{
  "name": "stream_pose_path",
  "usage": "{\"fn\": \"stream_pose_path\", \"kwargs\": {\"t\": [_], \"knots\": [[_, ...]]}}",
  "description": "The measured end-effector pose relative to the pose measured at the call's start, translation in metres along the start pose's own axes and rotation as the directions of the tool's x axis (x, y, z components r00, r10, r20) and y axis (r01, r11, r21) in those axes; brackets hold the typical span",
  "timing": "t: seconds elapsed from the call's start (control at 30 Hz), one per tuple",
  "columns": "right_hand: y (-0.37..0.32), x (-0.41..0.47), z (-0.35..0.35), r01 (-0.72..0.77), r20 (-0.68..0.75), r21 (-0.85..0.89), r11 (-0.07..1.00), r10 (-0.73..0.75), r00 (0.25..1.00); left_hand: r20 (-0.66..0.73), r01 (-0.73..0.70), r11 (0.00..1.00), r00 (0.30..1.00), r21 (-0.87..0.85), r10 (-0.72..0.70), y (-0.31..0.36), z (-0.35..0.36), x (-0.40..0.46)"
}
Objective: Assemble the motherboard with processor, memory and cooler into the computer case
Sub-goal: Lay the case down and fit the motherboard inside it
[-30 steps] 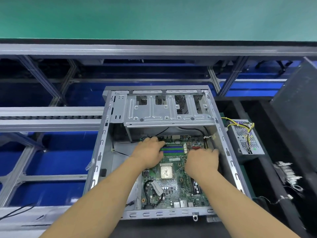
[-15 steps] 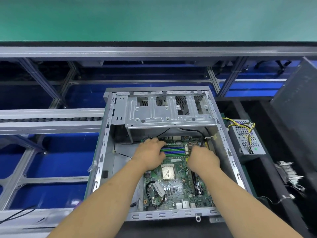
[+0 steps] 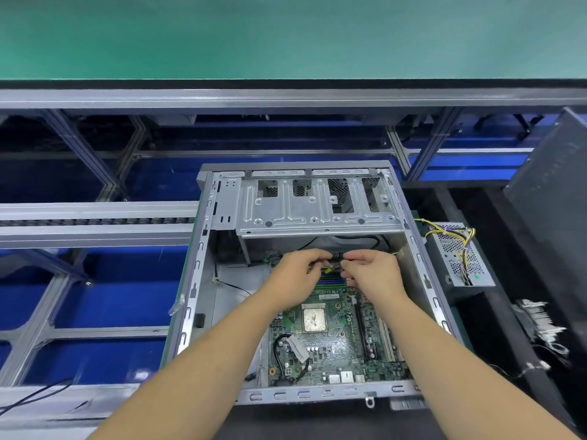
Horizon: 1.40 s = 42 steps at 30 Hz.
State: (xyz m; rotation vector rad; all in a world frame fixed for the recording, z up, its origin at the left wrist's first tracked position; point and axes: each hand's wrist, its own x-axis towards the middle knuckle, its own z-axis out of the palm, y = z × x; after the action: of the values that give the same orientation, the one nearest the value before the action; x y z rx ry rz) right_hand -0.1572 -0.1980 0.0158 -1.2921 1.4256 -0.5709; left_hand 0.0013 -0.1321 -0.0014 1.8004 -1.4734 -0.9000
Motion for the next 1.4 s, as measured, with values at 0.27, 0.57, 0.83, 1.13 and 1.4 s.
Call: {"fn": "stream_pose_path", "kwargs": {"t": [0.27,0.57,0.83,1.13,1.4], "knots": [[-0.003,0.001,0.007,0.132,0.119,0.006,0.991,-0.131,0.984,0.118,0.212,0.916,0.976,-0.341,-0.182,0.005,-0.003,0.001],[0.005,-0.008,0.008,0.249,0.074,-0.631,0.734,-0.263,0.962,-0.056,0.29,0.945,0.952,-0.148,-0.301,-0.002,-0.011,-0.002],[0.001,-0.019,-0.003,0.117,0.076,-0.854,0.508,-0.102,0.992,-0.5,0.495,0.864,0.773,0.088,-0.392,-0.025,-0.026,-0.007],[-0.003,-0.011,0.02,0.409,0.396,-0.576,0.708,-0.196,0.897,-0.304,0.199,0.897,0.95,0.396,-0.076,-0.015,-0.037,-0.016],[-0.016,-0.032,0.093,0.772,0.825,-0.424,0.473,-0.151,0.545,-0.151,0.312,0.704,0.947,0.638,-0.283,-0.017,-0.086,-0.018]]}}
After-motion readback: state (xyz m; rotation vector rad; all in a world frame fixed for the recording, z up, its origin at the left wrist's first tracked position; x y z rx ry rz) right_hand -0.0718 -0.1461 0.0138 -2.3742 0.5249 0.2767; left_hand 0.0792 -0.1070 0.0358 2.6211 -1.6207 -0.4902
